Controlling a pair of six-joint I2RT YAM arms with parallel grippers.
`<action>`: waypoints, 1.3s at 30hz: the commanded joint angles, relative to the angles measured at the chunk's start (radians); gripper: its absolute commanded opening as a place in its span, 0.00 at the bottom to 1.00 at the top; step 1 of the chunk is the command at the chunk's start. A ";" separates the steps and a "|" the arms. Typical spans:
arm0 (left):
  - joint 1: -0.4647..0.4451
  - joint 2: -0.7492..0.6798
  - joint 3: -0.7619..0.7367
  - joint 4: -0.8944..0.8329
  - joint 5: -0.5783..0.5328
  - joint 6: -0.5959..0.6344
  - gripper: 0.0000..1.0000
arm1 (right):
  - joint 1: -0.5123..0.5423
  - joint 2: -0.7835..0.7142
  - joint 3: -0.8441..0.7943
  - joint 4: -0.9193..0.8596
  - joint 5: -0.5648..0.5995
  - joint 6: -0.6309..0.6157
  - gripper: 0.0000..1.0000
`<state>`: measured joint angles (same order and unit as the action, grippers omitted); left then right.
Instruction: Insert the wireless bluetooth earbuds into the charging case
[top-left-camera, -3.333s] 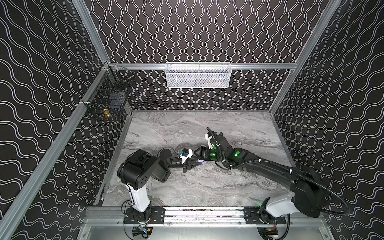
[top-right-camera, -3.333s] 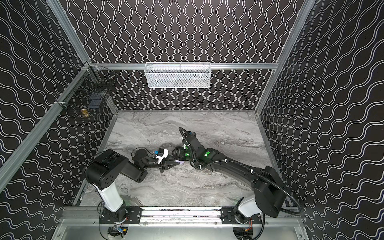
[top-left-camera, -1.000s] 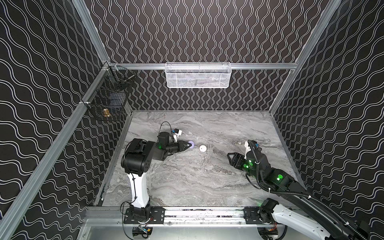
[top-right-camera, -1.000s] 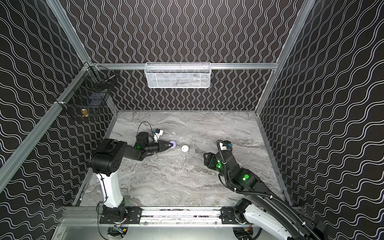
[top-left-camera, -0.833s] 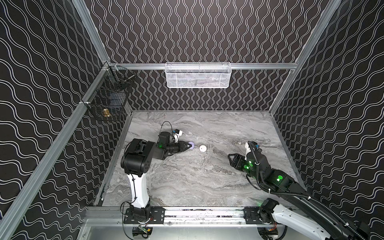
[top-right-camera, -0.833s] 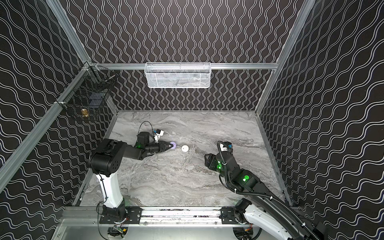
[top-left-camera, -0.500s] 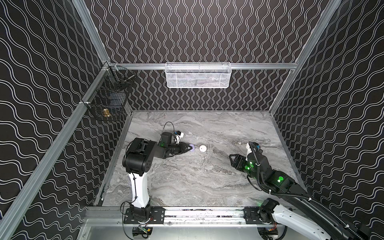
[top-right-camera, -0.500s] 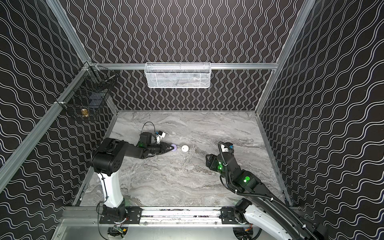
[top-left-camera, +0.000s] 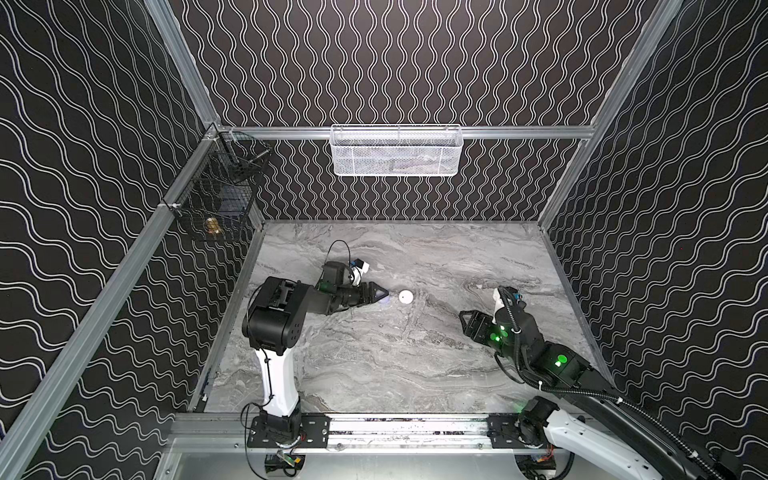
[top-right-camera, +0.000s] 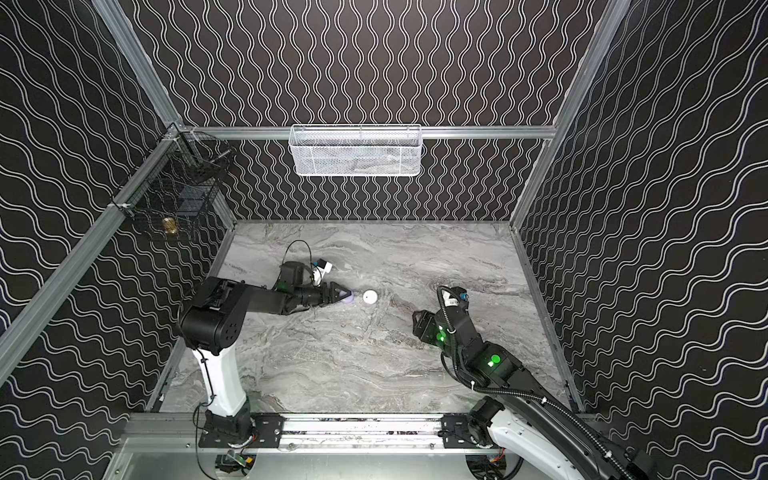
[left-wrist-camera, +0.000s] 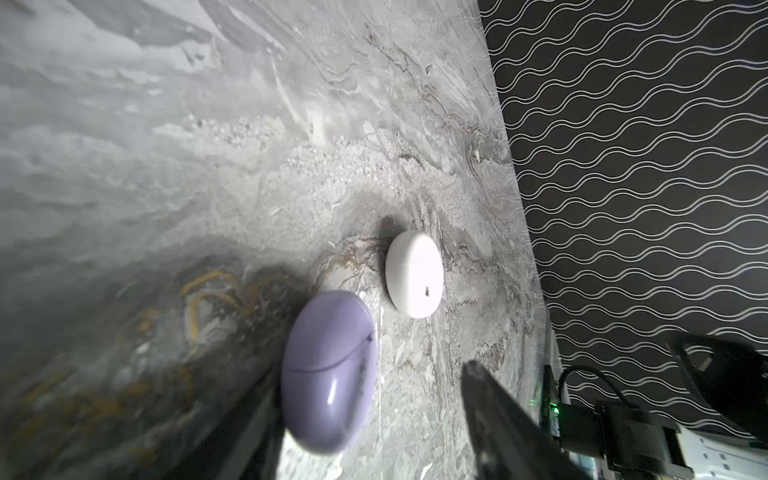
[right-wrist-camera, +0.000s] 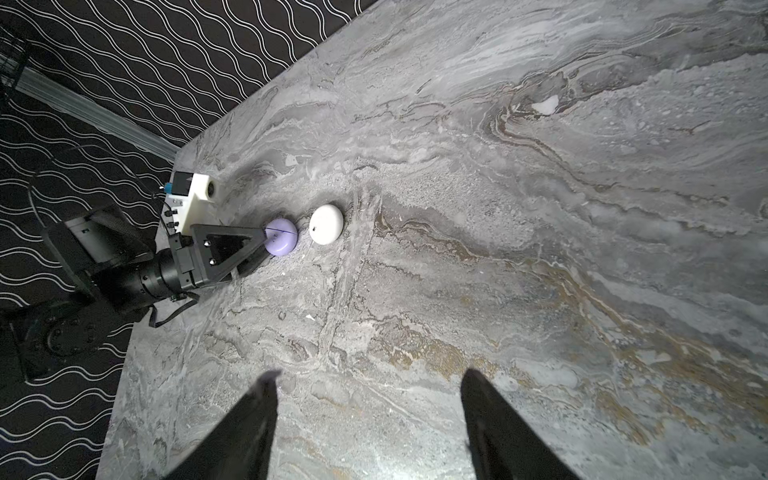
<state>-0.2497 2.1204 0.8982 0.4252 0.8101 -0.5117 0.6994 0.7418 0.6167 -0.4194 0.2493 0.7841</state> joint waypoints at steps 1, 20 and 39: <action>0.010 -0.021 0.007 -0.085 -0.060 0.063 0.86 | 0.000 -0.005 0.000 -0.007 0.015 -0.010 0.71; 0.086 -0.342 0.018 -0.366 -0.123 0.286 0.99 | -0.249 0.034 0.061 -0.038 0.361 -0.223 1.00; 0.418 -0.532 -0.222 -0.038 -0.208 0.539 0.99 | -0.526 0.582 -0.156 0.976 0.352 -0.733 1.00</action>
<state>0.1463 1.5814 0.7136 0.2237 0.5880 0.0055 0.1738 1.2762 0.5003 0.2832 0.5903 0.1959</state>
